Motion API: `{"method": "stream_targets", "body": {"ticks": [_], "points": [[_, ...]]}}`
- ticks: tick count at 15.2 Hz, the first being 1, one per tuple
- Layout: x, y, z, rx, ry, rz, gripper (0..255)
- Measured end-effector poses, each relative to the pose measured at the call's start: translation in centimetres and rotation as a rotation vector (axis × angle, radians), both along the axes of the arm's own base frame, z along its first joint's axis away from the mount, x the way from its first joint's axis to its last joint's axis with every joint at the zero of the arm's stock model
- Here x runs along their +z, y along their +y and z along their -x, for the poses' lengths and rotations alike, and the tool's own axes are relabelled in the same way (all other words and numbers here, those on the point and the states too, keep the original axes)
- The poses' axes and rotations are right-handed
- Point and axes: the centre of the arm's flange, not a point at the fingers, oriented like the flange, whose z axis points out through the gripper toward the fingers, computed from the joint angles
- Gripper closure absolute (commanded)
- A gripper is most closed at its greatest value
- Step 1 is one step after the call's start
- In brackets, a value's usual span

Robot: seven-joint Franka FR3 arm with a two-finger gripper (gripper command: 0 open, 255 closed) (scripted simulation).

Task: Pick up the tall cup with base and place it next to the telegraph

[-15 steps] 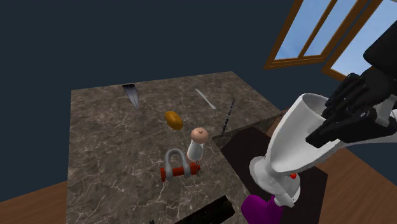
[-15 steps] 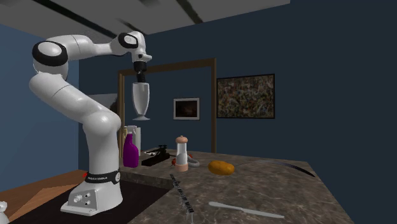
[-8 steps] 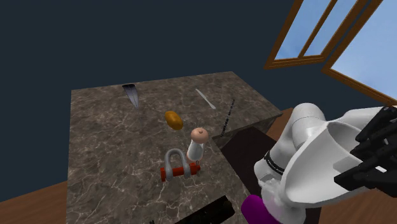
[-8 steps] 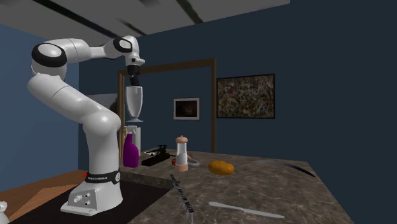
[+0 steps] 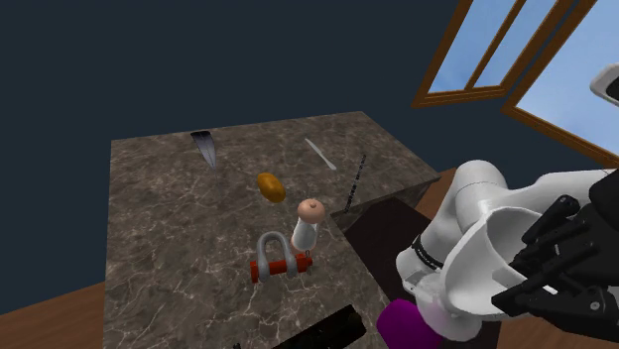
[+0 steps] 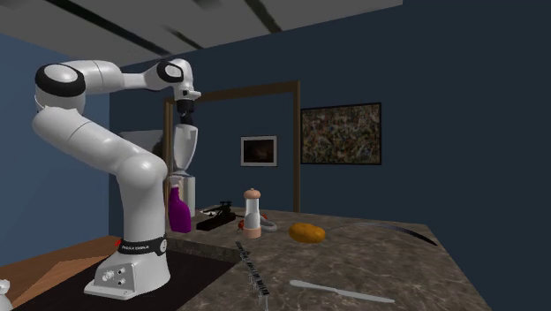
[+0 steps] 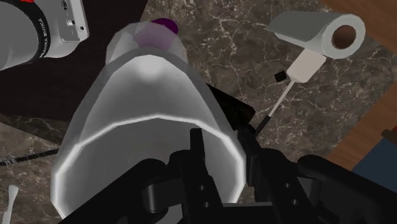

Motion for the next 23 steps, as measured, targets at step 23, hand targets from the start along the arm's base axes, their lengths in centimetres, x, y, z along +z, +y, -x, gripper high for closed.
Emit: {"method": "stream_targets", "body": {"ticks": [23], "points": [[-12.3, 0.0, 0.1, -0.001, 0.001, 0.002, 255]]}}
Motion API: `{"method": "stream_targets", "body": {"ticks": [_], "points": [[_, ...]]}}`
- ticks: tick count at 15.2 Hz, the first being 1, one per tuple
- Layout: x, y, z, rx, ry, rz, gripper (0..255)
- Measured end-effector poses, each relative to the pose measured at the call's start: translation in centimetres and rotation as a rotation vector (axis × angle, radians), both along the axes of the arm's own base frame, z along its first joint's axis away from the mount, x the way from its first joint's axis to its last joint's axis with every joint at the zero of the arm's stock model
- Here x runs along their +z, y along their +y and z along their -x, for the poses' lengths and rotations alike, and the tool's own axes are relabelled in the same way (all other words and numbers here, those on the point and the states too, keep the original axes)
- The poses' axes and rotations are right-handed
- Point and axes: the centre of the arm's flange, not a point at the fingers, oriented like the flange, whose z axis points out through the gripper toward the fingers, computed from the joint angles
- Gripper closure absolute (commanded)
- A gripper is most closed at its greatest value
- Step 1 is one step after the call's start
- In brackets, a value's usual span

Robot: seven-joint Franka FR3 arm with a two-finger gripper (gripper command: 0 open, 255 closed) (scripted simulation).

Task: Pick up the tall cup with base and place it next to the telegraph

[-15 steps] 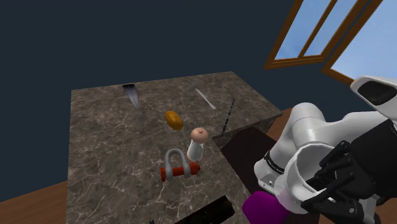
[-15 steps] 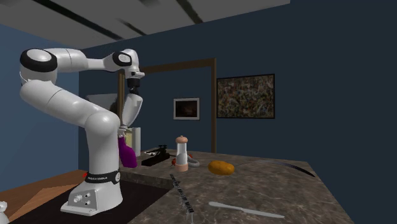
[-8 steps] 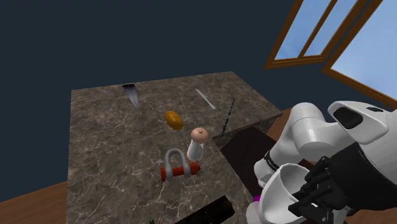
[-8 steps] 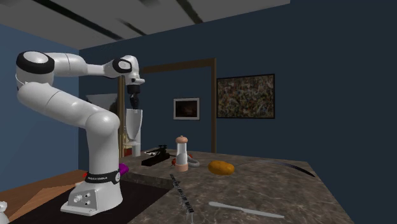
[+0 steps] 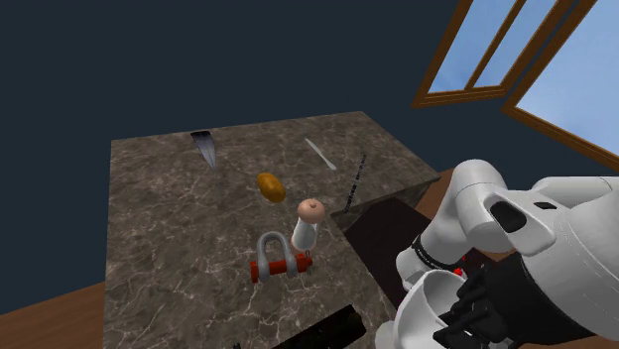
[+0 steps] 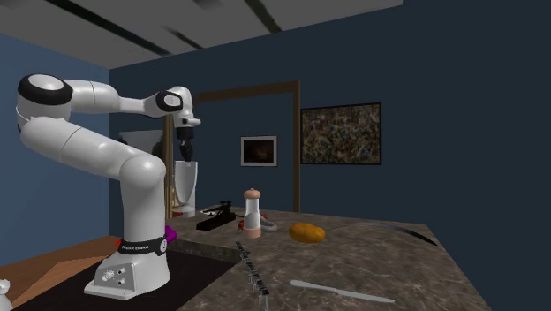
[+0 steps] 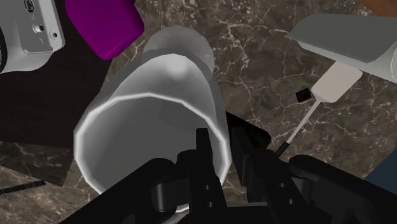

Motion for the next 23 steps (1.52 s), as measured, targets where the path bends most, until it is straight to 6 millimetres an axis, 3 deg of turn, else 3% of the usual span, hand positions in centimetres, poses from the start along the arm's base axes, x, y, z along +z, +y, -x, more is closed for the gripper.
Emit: {"method": "stream_targets", "body": {"ticks": [15, 18, 23], "points": [[-7.9, 0.1, -0.1, 0.0, 0.0, 0.0, 255], [-8.9, 0.2, 0.1, 0.004, -0.003, -0.012, 255], [-9.0, 0.2, 0.1, 0.005, -0.003, -0.015, 255]]}}
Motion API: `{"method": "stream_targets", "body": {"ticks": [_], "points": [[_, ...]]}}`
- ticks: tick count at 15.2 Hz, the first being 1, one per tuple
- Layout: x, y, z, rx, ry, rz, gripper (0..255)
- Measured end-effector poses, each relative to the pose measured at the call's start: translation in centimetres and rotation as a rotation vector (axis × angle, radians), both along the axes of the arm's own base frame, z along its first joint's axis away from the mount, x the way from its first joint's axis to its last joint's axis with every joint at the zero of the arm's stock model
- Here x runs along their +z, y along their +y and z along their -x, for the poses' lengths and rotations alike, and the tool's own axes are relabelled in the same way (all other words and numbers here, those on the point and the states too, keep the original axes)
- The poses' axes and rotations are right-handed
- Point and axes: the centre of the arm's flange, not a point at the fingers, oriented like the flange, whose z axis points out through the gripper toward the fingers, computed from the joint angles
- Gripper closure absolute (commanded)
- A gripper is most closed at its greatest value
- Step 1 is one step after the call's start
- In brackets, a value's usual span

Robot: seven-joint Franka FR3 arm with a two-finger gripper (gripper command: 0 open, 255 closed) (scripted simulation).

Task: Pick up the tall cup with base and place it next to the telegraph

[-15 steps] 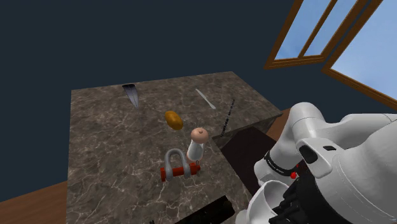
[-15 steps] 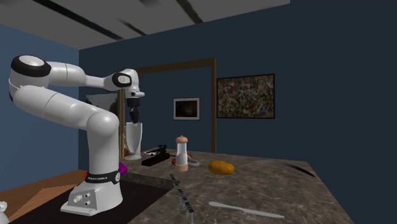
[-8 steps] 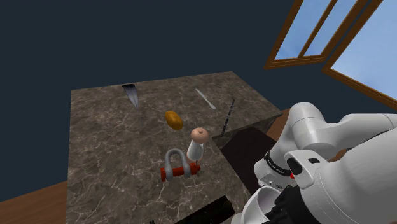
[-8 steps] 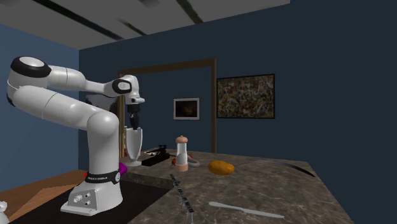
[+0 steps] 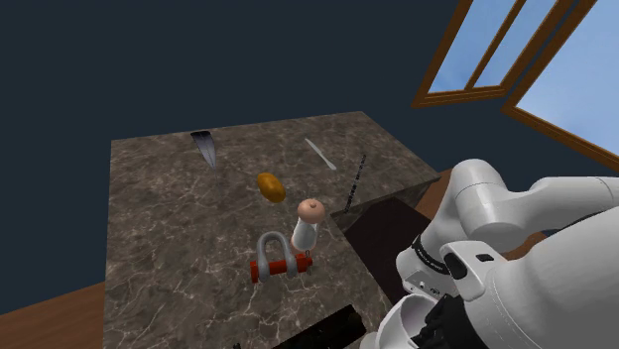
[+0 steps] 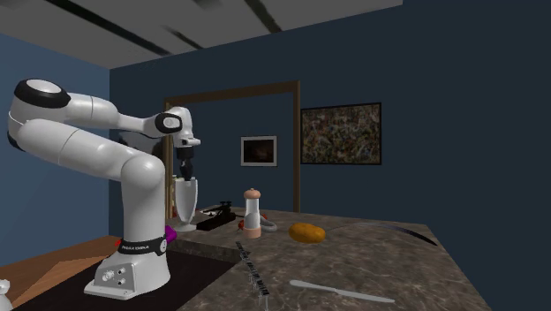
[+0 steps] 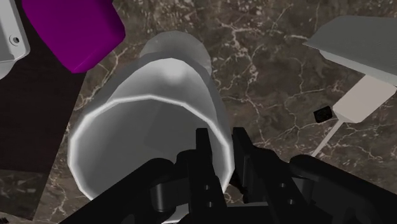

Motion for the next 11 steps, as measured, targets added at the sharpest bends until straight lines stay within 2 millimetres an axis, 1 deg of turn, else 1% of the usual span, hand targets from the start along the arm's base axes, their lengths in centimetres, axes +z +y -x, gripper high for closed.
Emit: {"method": "stream_targets", "body": {"ticks": [1, 2, 4, 8, 10, 11], "points": [[0.0, 0.0, -0.1, 0.0, 0.0, 0.0, 255], [0.0, 0.0, 0.0, 0.0, 0.0, -0.001, 0], [-0.5, -0.1, -0.1, -0.004, 0.002, 0.01, 0], [-0.6, -0.2, -0.2, -0.005, 0.003, 0.014, 0], [1.2, -0.3, -0.1, -0.005, 0.003, 0.014, 0], [2.5, -0.4, 0.1, -0.005, 0.003, 0.013, 0]]}}
